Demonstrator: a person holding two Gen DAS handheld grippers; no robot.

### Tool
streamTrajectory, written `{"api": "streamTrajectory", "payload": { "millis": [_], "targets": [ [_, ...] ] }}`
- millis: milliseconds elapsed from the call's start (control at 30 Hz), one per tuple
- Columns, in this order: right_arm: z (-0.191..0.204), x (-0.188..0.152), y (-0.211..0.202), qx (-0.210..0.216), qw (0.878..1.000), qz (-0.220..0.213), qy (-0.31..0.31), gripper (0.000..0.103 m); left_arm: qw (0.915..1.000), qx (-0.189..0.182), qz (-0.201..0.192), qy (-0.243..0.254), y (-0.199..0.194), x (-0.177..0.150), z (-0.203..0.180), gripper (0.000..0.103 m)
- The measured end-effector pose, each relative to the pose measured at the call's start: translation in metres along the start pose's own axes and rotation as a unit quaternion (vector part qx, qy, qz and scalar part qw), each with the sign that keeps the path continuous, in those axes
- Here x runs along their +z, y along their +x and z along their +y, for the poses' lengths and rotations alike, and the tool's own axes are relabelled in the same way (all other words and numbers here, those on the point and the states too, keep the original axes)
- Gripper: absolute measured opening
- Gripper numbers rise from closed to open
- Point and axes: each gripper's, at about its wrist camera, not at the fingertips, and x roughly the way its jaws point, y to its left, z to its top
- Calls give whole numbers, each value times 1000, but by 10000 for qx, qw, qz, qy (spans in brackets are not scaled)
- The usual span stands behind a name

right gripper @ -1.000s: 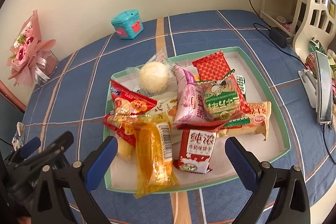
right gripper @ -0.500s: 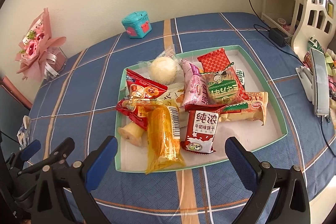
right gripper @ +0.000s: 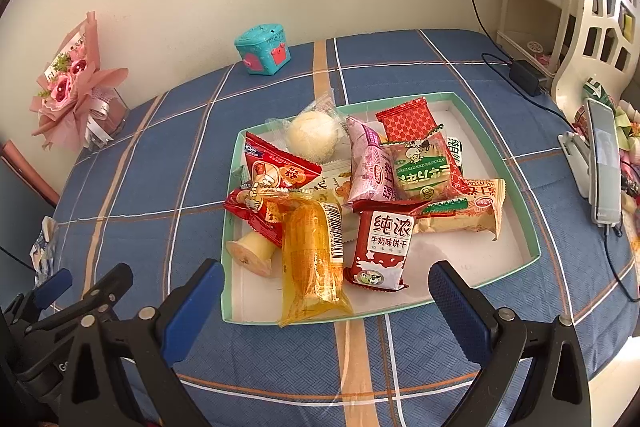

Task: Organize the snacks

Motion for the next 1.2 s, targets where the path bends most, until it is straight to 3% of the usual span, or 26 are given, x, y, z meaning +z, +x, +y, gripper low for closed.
{"api": "streamTrajectory", "payload": {
  "millis": [1200],
  "targets": [
    [8, -1, 8, -158, 9996, 181, -134, 103, 9995, 120, 84, -273, 8, 3, 20, 94]
  ]
}}
